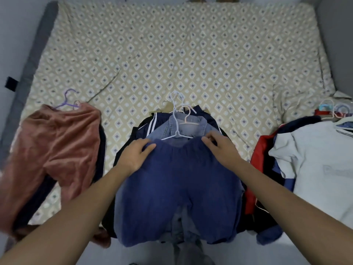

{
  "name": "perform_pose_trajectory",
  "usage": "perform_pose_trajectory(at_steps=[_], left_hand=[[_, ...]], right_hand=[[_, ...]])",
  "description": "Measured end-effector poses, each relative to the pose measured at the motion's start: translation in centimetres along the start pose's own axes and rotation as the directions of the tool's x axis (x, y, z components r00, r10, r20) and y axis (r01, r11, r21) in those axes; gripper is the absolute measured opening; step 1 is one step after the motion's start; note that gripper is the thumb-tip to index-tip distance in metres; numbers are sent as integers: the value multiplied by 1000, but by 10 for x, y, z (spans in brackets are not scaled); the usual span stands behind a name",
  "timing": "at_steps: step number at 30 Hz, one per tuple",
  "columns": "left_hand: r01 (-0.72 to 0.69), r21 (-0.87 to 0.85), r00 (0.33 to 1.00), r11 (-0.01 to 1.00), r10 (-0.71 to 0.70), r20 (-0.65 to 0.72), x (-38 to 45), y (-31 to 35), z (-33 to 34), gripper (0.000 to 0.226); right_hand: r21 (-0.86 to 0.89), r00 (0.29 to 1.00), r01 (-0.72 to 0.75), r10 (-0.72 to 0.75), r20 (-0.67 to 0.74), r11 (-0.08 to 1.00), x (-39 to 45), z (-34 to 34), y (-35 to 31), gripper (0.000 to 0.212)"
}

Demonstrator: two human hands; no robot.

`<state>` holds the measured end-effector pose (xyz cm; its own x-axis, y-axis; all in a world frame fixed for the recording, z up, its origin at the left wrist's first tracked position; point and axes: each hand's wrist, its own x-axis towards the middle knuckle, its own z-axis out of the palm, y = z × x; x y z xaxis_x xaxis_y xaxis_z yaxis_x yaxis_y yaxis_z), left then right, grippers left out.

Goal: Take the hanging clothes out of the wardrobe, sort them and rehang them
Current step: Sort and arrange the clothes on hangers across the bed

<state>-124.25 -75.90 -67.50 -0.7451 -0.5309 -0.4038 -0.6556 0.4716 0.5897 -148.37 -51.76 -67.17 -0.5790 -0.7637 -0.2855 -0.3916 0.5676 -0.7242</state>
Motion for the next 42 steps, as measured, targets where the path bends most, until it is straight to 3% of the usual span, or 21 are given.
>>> perform_pose_trajectory(at_steps=[2,8,16,24,32,39,42], left_hand=[[-53,-51,996,997,49,-72,-30,8,-25,30],[-185,-91,946,979,152,-286,-141,-5,-112,41],[-296,40,797,954,270,-541,-314,-62,-235,30],[-253,16,741,967,204,-640,-401,-126,-304,21],[-112,-30,747,993,65,-662,-403,-205,-346,41],[-176,72,778,982,183,-601,-413,-265,-390,39],[-273,102,767,957,280,-577,-422,-293,-416,25]], right_hand=[[-32,999,33,-34,-39,999,-19,-14,-36,21],[-176,971,211,-228,-78,961,-96,-16,-163,9],[-115,881,413,-428,-202,904,-201,49,-333,5],[-132,809,527,-543,-223,840,-224,112,-435,16],[-134,820,545,-560,-118,828,-180,174,-496,21],[-187,853,476,-503,-139,860,-185,236,-532,17],[-233,861,429,-473,-187,873,-200,268,-555,16]])
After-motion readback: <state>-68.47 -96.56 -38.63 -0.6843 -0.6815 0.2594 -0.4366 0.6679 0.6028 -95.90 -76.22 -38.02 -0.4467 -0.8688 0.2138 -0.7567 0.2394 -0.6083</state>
